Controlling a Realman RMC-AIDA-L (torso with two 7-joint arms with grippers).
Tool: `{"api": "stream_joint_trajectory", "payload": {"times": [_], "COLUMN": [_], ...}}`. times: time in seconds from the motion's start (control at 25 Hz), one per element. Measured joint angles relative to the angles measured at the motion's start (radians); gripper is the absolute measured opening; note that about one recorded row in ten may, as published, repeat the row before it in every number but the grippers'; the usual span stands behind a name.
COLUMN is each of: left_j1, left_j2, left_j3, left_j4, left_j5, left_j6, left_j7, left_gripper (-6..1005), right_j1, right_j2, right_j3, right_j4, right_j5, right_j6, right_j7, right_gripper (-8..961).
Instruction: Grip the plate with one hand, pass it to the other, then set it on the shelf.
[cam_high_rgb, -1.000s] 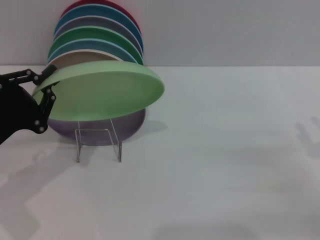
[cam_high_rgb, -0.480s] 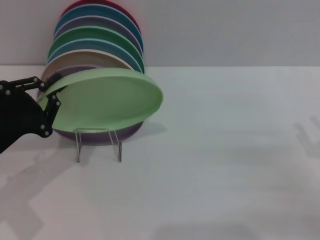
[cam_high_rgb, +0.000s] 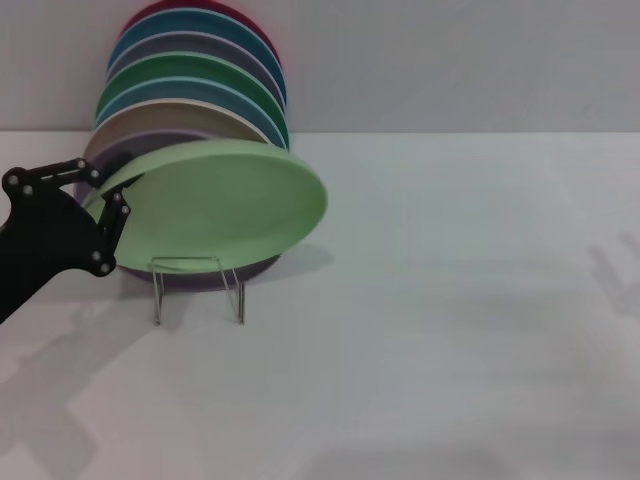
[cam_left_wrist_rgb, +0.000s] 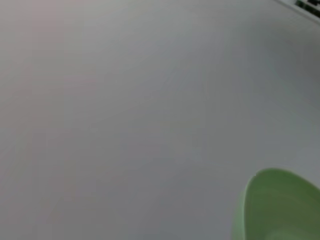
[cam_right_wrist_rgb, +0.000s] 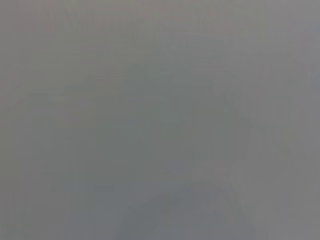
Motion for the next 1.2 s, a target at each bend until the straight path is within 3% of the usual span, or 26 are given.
{"api": "stream_joint_trajectory", "payload": {"times": [0.28, 0.68, 0.8, 0.88, 0.92, 0.96, 1.0, 1.04, 1.12, 1.2], "left_j1": [0.003, 0.007, 0.118, 0.147, 0.194, 0.194, 0.229, 0.229, 0.237, 0.235], "left_j2": [-0.018, -0.049, -0.059, -0.066, -0.088, -0.088, -0.115, -0.115, -0.127, -0.125], "left_j3": [-0.039, -0.068, -0.218, -0.264, -0.364, -0.364, -0.493, -0.493, -0.644, -0.696], "left_j4": [-0.006, -0.018, -0.146, -0.180, -0.232, -0.232, -0.265, -0.265, -0.230, -0.199], "left_j5": [-0.004, -0.005, -0.006, -0.008, -0.007, -0.007, -0.007, -0.007, -0.008, -0.008], "left_j6": [-0.027, -0.074, 0.048, 0.065, 0.090, 0.090, 0.099, 0.099, 0.070, 0.035], "left_j7": [0.001, 0.062, 0.098, 0.100, 0.098, 0.098, 0.080, 0.080, -0.015, -0.115], "left_gripper": [76, 456, 500, 504, 506, 508, 510, 527, 562, 597], "right_j1": [0.000, 0.000, -0.001, -0.003, -0.006, -0.006, -0.006, -0.004, 0.012, 0.017], "right_j2": [-0.001, -0.001, -0.002, 0.000, 0.003, 0.003, 0.004, 0.005, 0.006, 0.006], "right_j3": [0.000, 0.001, 0.001, 0.002, 0.007, 0.007, 0.008, 0.008, 0.006, 0.005], "right_j4": [0.000, 0.002, 0.002, 0.001, -0.004, -0.004, -0.010, -0.020, -0.068, -0.086], "right_j5": [-0.001, -0.001, -0.001, 0.003, 0.014, 0.014, 0.023, 0.034, 0.083, 0.102], "right_j6": [0.000, 0.000, 0.000, 0.000, 0.000, 0.000, 0.000, 0.000, -0.008, -0.014], "right_j7": [-0.011, -0.012, -0.021, -0.039, -0.070, -0.070, -0.087, -0.111, -0.210, -0.247], "right_gripper": [568, 570, 571, 572, 572, 572, 572, 573, 573, 574]}}
